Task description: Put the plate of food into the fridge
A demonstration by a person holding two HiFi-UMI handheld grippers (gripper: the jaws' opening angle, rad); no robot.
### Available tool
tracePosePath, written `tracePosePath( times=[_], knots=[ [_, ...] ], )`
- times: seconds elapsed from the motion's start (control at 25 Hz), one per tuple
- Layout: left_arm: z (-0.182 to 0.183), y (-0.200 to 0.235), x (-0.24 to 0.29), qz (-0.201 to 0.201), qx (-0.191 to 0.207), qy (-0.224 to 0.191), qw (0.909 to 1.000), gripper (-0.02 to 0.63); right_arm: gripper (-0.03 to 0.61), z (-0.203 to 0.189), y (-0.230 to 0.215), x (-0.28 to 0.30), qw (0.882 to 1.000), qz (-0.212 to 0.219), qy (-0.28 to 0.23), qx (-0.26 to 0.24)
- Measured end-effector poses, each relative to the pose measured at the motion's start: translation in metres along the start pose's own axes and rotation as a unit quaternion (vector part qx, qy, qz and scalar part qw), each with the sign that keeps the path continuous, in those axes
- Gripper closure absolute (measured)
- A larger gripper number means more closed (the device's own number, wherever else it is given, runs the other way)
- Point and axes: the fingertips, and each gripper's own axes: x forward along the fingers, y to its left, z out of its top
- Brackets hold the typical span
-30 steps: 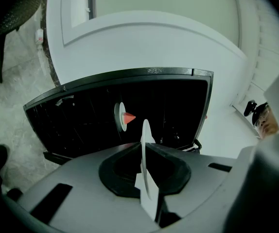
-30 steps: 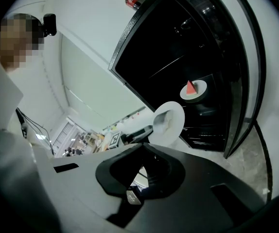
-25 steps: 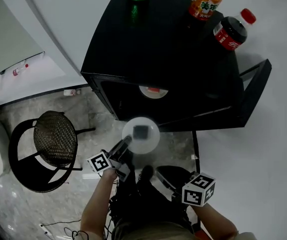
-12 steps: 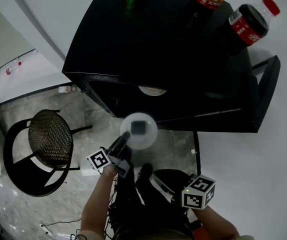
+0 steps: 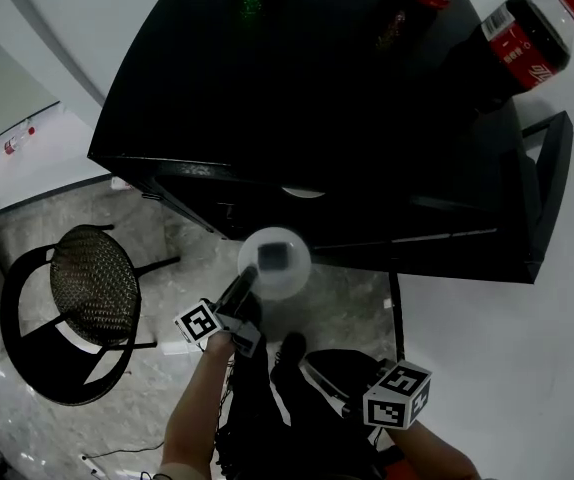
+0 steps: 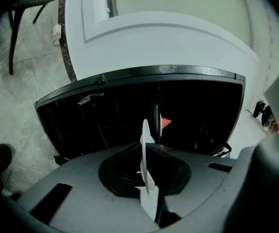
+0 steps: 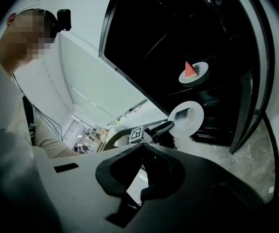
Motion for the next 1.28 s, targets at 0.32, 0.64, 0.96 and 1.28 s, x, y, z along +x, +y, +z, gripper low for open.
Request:
tracePosePath(
  times=[0.32, 0.64, 0.96, 1.28],
  knots=[
    [0.005, 0.038, 0.019, 0.024, 0.020, -0.013, 0.9994, 0.595, 0.557, -0.004, -0.005, 0.007, 1.000, 0.012, 0.001, -0.005],
    [0.008, 0.066, 0.034, 0.029, 0.002, -0.039, 0.9988, 0.595, 0.557, -0.024, -0.021, 0.007, 1.000, 0.018, 0.016, 0.010],
    [0.015, 0.100, 0.045, 0.049, 0.012, -0.060, 0.9969, 0.595, 0.557, -0.034, -0.031, 0.013, 0.999, 0.027, 0.027, 0.002],
    [0.025, 0.124, 0.049, 0.050, -0.004, -0.101, 0.9936, 0.595, 0.557, -0.039, -0.037, 0.015, 0.999, 0.035, 0.031, -0.007]
  ],
)
